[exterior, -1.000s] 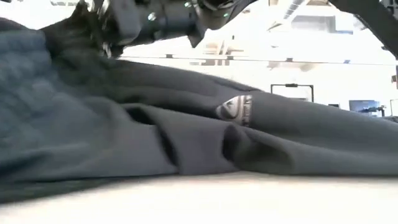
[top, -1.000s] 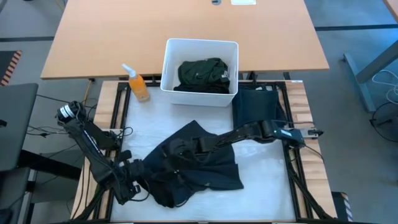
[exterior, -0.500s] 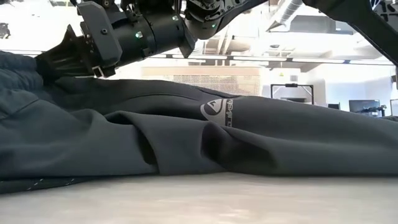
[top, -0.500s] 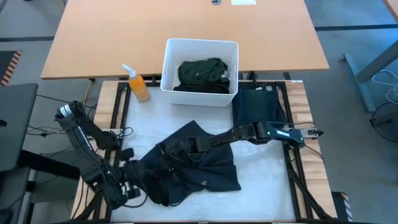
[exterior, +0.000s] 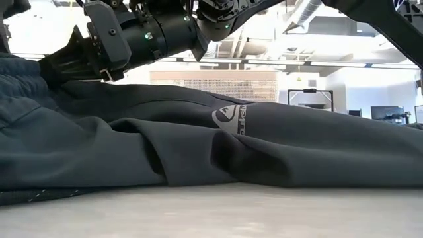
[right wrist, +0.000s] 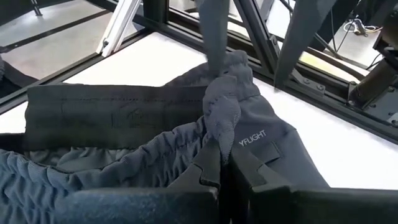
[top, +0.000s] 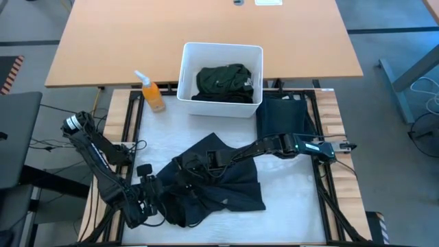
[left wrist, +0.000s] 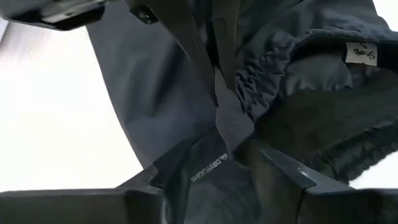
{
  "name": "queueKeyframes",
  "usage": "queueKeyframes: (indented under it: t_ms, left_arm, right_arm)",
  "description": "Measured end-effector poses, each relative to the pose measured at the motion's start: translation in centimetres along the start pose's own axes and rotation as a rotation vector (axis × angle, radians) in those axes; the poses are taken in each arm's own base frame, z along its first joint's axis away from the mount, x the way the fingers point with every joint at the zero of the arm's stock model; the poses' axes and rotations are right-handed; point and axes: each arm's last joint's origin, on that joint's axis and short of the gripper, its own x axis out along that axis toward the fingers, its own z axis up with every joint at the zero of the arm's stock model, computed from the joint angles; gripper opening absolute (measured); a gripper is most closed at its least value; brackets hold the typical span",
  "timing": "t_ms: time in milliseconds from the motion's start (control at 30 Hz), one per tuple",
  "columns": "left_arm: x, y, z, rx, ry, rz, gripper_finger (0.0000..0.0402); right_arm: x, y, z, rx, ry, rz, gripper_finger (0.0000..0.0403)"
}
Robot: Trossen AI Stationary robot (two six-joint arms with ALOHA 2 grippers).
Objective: Fold laundry
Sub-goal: Fold the black shorts
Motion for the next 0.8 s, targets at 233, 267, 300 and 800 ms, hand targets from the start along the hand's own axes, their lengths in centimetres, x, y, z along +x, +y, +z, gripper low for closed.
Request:
queueKeyframes:
  t_ms: [233,267,300,800]
  left_arm:
    - [1.7,0.4,-0.7,-0.014,-0.012,0.033,0.0206]
    - [1.8,0.5,-0.7,-0.021,-0.016,0.039,0.0208]
    - [1.9,0.6,-0.6,-0.029,-0.015,0.043,0.0209]
    - [2.5,0.2,0.5,0.022,-0.015,-0.033,0.0017]
  right_arm:
    - [0.0,0.0,0.0,-0.002,0.0,0.0,0.0027]
    - [0.0,0.0,0.0,-0.002,0.0,0.0,0.0027]
    - [0.0,0.0,0.0,-0.002,0.0,0.0,0.0027]
    - [-0.4,-0.1,0.6,0.089,-0.011,-0.003,0.0067]
